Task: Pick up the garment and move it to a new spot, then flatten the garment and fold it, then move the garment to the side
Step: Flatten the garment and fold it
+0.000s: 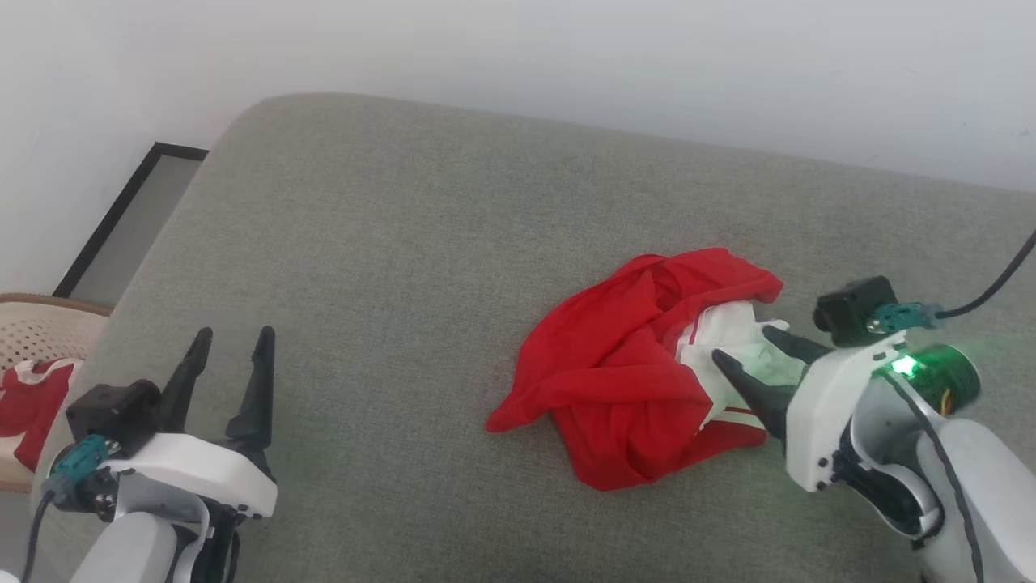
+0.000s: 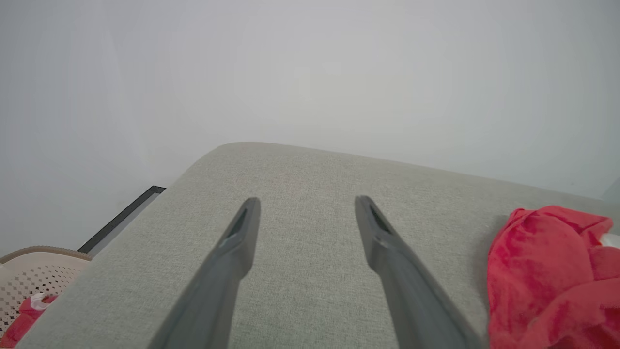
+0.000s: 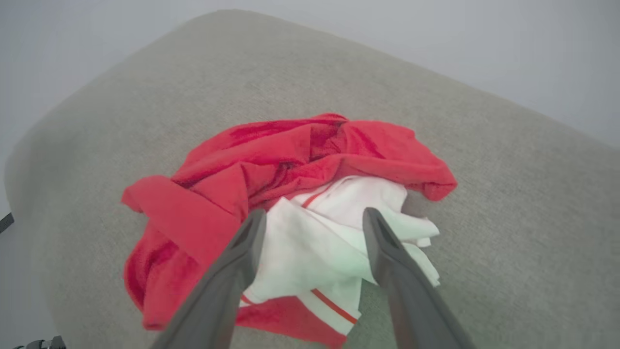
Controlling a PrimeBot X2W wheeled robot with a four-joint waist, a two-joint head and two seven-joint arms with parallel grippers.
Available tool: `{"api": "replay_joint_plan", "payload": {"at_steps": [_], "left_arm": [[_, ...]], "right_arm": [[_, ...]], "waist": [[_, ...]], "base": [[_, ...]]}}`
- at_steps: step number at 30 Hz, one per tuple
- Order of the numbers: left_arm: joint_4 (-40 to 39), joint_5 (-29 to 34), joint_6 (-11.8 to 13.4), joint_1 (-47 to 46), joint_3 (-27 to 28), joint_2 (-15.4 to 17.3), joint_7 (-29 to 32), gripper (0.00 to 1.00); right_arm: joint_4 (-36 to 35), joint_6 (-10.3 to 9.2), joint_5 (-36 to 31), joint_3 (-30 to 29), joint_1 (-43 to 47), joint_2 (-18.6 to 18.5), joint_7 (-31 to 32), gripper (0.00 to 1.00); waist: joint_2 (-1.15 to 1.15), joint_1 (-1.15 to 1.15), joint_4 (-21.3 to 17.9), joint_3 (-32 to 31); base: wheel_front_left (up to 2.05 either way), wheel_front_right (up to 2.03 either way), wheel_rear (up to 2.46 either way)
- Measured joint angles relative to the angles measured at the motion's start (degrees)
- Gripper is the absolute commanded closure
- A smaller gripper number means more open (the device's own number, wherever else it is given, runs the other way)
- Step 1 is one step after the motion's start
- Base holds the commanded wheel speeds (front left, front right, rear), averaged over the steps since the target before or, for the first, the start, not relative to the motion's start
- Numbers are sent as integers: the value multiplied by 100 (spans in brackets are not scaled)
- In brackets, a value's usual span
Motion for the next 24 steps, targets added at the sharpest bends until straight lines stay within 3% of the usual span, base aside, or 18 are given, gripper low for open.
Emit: {"api": "replay_joint_plan", "payload": {"at_steps": [7, 16, 17, 18, 24], "left_arm": [[-16, 18, -1, -46, -120, -80, 8, 0], [18, 24, -27, -248, -194, -185, 15, 0], [27, 24, -27, -257, -194, -194, 15, 0], [42, 24, -29, -261, -197, -210, 15, 0], [92, 23, -34, -276, -141, -209, 14, 0]], "right_arm": [[368, 1, -47, -96, 12, -21, 402, 0], [946, 0, -258, 331, -421, -51, 493, 0], [1006, 0, -261, 357, -479, -45, 448, 92], [1069, 0, -315, 394, -537, -54, 392, 100], [1011, 1, -196, 428, -659, -109, 192, 100]], "waist": [[0, 0, 110, 129], [0, 0, 345, 376], [0, 0, 363, 401], [0, 0, 380, 421], [0, 0, 342, 424]], "base": [[0, 0, 0], [0, 0, 0], [0, 0, 0], [0, 0, 0], [0, 0, 0]]}}
